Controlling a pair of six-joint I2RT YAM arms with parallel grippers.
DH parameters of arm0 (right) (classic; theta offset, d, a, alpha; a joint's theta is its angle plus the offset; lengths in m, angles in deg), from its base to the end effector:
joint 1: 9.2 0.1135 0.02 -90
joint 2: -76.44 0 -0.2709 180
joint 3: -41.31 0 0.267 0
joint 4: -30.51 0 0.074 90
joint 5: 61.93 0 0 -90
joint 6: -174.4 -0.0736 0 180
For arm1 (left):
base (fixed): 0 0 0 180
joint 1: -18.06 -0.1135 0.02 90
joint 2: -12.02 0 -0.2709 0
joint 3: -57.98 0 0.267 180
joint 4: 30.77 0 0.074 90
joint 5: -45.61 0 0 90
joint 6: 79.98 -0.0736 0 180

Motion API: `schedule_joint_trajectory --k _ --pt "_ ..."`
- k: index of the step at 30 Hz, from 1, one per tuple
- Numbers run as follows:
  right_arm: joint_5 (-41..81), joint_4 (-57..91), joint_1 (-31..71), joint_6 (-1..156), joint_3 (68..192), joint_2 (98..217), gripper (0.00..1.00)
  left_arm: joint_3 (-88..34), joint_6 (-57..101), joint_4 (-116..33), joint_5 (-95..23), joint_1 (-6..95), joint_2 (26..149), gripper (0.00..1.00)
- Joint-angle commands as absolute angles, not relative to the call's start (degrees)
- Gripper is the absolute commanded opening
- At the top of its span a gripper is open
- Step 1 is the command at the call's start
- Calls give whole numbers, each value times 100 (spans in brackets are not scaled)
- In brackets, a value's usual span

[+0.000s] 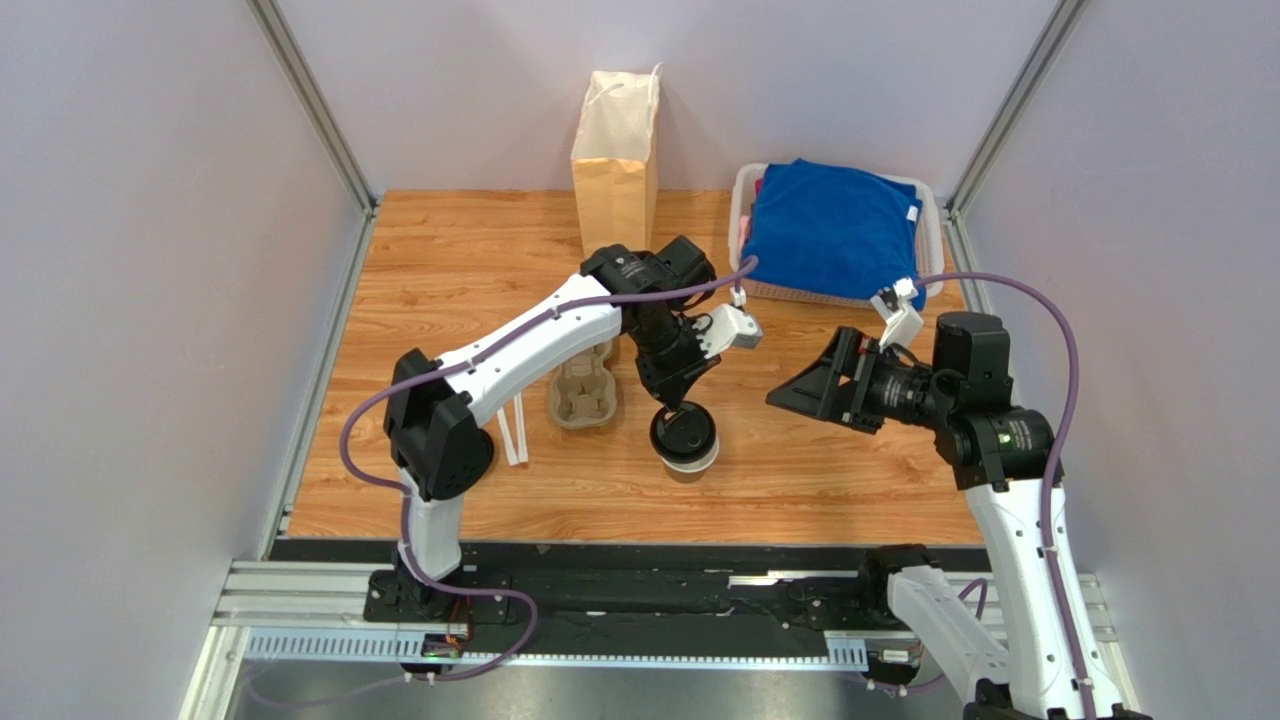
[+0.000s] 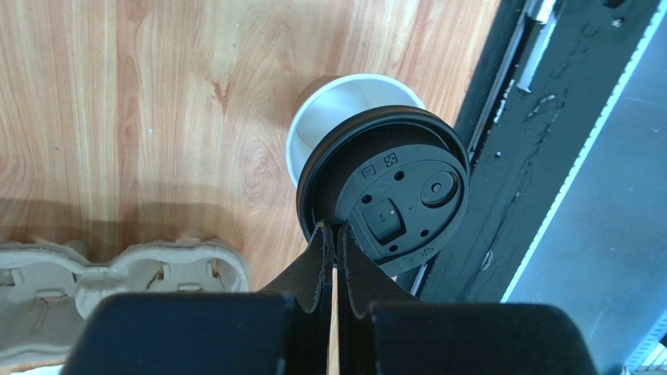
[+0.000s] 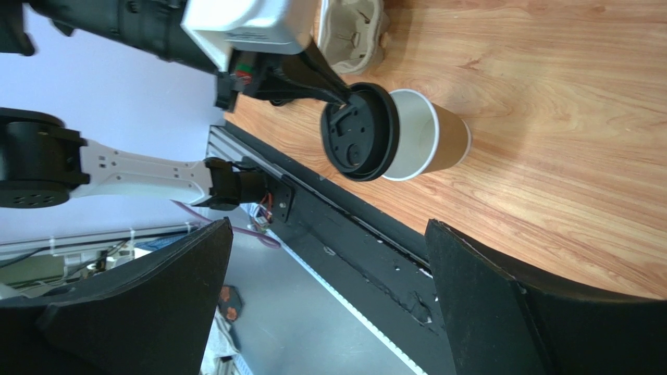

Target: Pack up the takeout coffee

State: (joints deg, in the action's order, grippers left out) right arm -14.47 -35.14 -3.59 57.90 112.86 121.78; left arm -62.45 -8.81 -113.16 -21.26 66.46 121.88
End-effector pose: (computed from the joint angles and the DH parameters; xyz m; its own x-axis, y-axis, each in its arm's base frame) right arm 0.1625 0.0660 0.3427 -0.8298 0.2488 -0.4995 -0.2474 0.6383 0.7290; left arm 0.2564 -0.3323 0.2827 -0.3488 0.8399 -0.4158 0.9315 0.2618 -0.2525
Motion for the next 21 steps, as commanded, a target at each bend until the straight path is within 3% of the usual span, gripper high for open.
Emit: schedule_joint_trajectory --k 1,8,21 --pt "-2070 -3135 -585 5443 11468 12153 100 -6390 -748 -11196 -2251 6675 12285 0" --pt "-3036 -2713 -832 4793 11310 12232 100 -6557 -695 -11187 -2277 6719 12557 0" --pt "-2994 -2739 -850 4774 11301 12056 100 -6478 -642 -11003 -2295 6736 12759 0"
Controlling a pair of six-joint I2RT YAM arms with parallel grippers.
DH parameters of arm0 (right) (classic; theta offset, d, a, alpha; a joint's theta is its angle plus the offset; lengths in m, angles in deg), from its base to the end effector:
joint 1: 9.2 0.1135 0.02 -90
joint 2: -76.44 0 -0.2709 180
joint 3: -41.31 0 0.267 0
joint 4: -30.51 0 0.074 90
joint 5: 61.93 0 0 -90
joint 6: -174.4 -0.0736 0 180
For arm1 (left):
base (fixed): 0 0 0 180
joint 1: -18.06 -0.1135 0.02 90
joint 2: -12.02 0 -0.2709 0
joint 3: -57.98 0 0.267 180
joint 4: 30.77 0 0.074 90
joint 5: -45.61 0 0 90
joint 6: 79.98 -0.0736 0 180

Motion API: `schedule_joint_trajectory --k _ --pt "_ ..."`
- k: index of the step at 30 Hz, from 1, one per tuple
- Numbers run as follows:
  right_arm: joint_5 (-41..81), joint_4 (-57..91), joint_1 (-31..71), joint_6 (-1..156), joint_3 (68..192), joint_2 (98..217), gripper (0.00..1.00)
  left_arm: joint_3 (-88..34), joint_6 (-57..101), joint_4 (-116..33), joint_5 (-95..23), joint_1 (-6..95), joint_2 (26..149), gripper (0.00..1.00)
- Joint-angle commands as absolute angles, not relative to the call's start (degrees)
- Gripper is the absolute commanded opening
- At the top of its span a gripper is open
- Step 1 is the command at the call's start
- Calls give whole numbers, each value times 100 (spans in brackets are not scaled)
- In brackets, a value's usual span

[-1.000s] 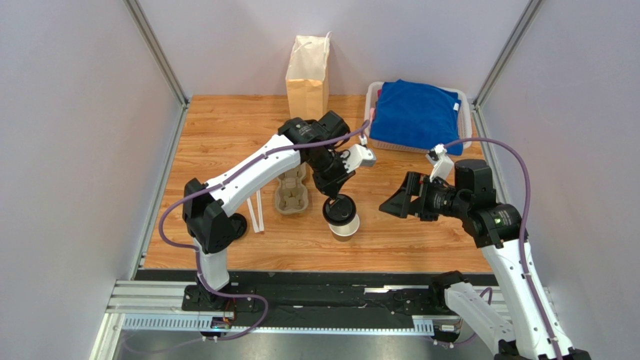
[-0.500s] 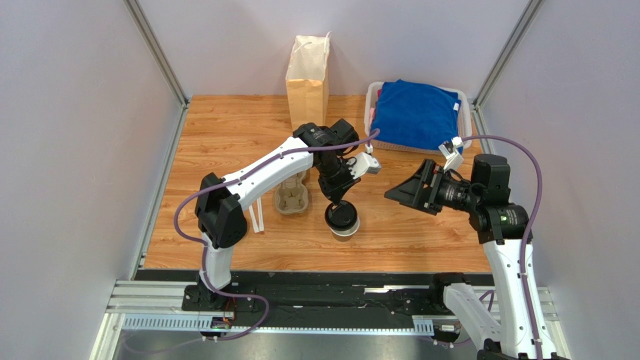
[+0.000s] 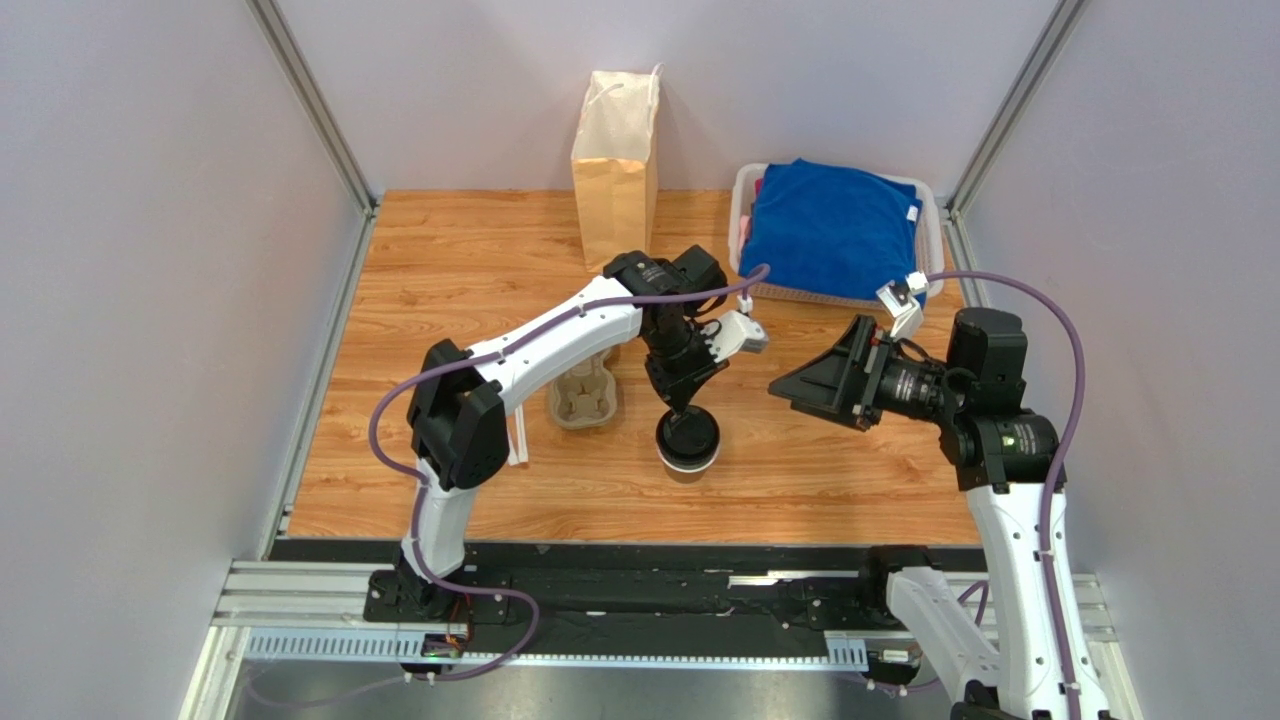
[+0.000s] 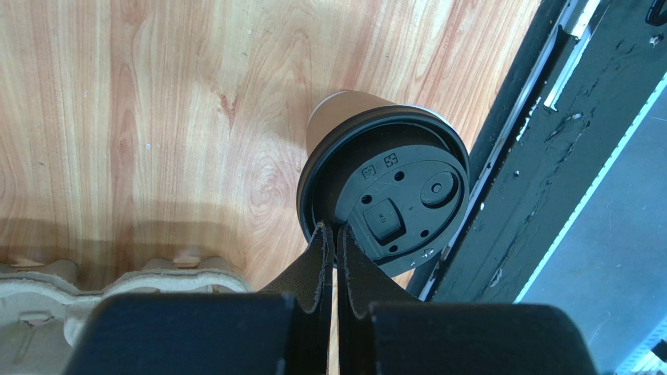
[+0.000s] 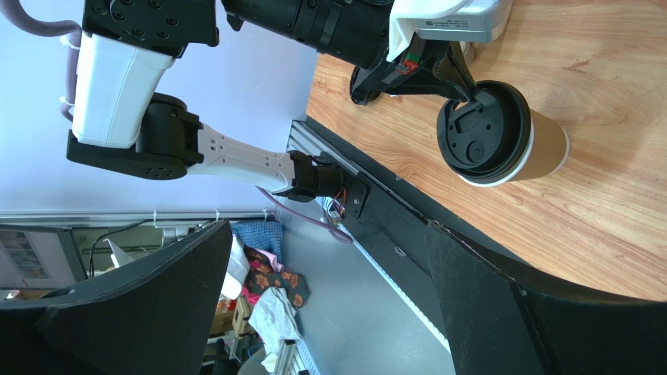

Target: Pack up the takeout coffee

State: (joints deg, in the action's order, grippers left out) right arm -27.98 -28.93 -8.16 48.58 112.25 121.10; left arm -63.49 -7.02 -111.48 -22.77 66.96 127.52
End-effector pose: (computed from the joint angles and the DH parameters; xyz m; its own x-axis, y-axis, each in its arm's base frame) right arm 0.1619 0.0640 0.3592 -0.8557 0.3114 -0.4133 -0.2512 0.4484 0.8578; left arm 0.2686 -0.3491 0.2484 -0.3824 0.8527 -0.3558 0.9166 0.3014 -0.2627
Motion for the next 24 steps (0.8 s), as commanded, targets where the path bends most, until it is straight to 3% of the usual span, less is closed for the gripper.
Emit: schedule_joint_trajectory --k 1,24 --pt "-2994 -2756 -841 4801 11310 12047 100 -6461 -642 -11002 -2303 6736 12768 0" --pt "-3020 -2959 -841 5065 11231 12047 100 -6258 -545 -10941 -2172 6763 12628 2"
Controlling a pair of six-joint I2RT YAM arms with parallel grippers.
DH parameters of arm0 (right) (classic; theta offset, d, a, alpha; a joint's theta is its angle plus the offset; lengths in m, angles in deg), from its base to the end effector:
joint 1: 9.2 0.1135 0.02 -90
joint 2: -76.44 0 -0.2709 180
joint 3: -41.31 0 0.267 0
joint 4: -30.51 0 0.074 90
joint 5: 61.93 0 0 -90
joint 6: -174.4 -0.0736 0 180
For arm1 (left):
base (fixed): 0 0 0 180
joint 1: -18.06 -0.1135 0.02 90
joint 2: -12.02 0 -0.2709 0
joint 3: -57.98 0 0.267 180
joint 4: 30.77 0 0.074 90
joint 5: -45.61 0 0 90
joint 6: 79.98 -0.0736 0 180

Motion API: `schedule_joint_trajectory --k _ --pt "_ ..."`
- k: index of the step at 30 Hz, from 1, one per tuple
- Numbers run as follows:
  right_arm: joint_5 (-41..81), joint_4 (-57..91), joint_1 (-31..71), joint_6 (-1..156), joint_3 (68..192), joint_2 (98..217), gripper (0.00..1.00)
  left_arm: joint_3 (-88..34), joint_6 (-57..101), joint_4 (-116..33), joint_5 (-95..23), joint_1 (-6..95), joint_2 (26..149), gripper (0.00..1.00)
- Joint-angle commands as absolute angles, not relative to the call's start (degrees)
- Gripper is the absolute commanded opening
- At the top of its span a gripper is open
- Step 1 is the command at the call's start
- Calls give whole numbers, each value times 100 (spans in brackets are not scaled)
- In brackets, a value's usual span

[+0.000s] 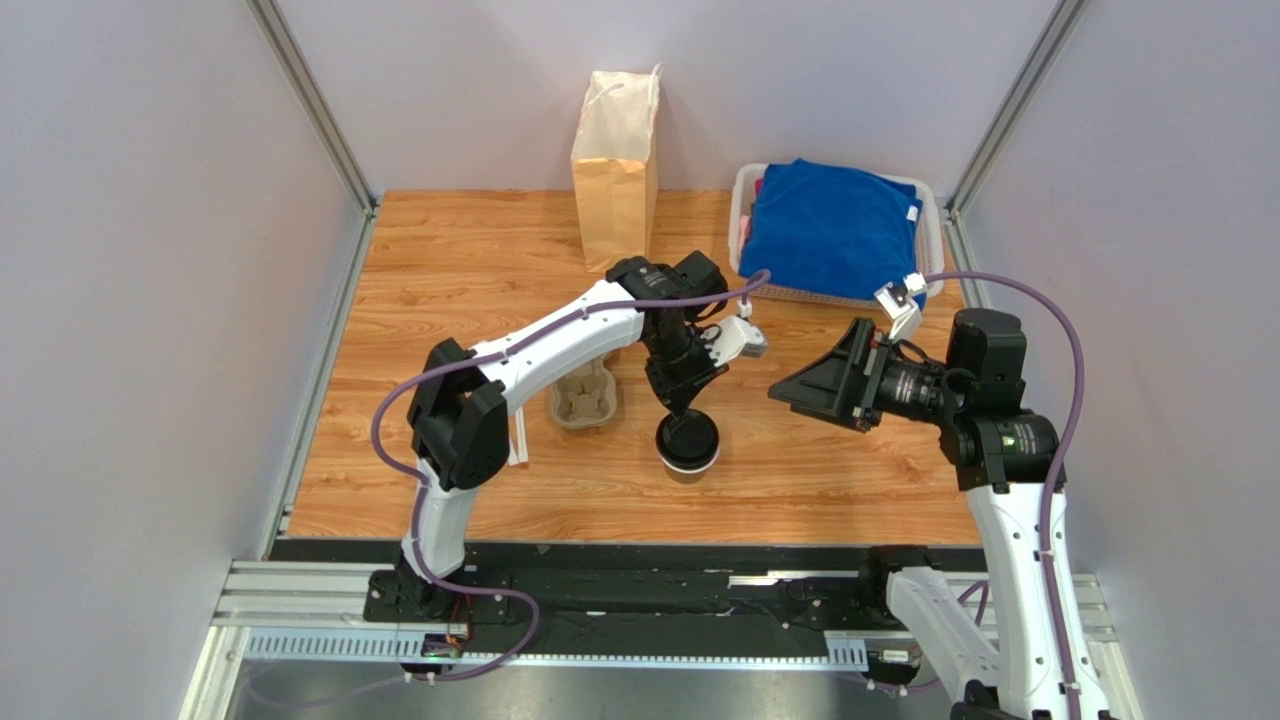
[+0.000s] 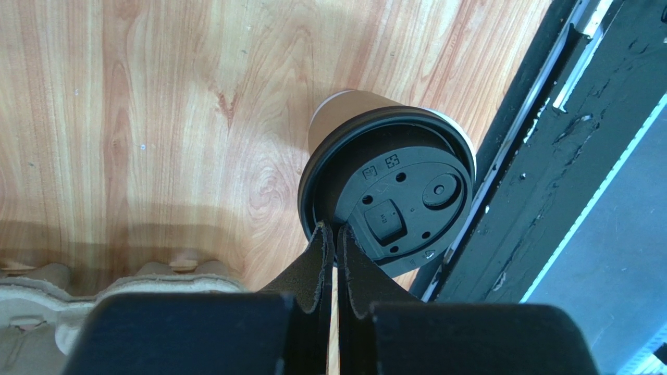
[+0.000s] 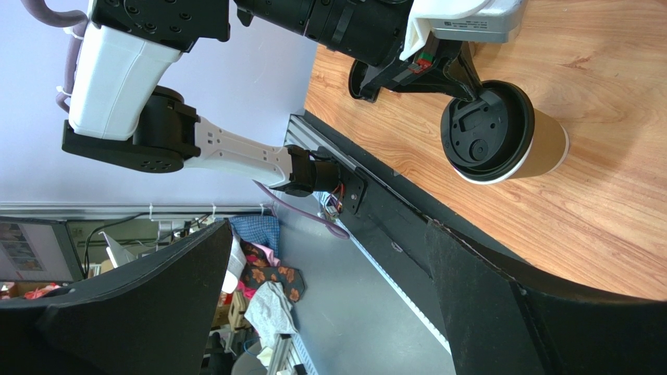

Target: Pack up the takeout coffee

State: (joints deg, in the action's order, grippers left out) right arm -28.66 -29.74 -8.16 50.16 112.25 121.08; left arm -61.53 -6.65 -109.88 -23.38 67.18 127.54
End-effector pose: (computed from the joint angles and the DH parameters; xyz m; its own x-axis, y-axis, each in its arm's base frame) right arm 0.1603 0.0645 0.3583 -0.8574 0.2932 -0.4230 -0.2673 0.4487 0.8527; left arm 0.2678 -0.3497 0.2386 -0.3862 0.8553 -0.3454 0.9153 0.3090 -0.2583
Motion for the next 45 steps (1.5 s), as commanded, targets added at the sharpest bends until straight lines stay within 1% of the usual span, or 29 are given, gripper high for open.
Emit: schedule_joint_trajectory --k 1,11,21,30,33,34,36,37,39,40,42,44,45 --pt "-3020 -2959 -841 5073 11222 12038 100 -6285 -545 -10950 -2154 6763 12628 2" --pt "-3055 -2985 -841 5091 11160 12003 100 -6224 -536 -11029 -1996 6771 12593 1" --pt "-3046 -2985 -841 5126 11108 12021 100 -6145 -571 -11011 -2075 6772 12663 1" --pt "-3038 -2985 -841 5144 11107 12038 100 -5942 -633 -10924 -2233 6772 12663 4" --pt "-3038 -2994 -841 5144 11116 12038 100 -5951 -633 -10888 -2251 6771 12672 13" --pt "-3029 -2994 -841 5152 11125 12038 100 -5951 -633 -10880 -2242 6763 12654 21" --pt "-3029 -3002 -841 5179 11125 12038 100 -5960 -624 -10853 -2225 6763 12619 29" --pt "-3029 -3011 -841 5179 11125 12038 100 -5977 -624 -10862 -2207 6771 12576 36" --pt "-3029 -3020 -841 5249 11160 12030 100 -6012 -624 -10888 -2189 6763 12514 43" --pt "-3003 -3046 -849 5284 11178 12047 100 -6065 -642 -10906 -2154 6763 12444 52" --pt "-2924 -3134 -849 5389 11292 12065 100 -6135 -633 -10976 -2119 6763 12356 56" --pt "-2853 -3239 -832 5670 11423 12082 100 -6284 -642 -11072 -2040 6763 12198 71" --pt "-2714 -3414 -841 5828 11650 12143 100 -6346 -659 -11169 -2040 6763 12145 74"
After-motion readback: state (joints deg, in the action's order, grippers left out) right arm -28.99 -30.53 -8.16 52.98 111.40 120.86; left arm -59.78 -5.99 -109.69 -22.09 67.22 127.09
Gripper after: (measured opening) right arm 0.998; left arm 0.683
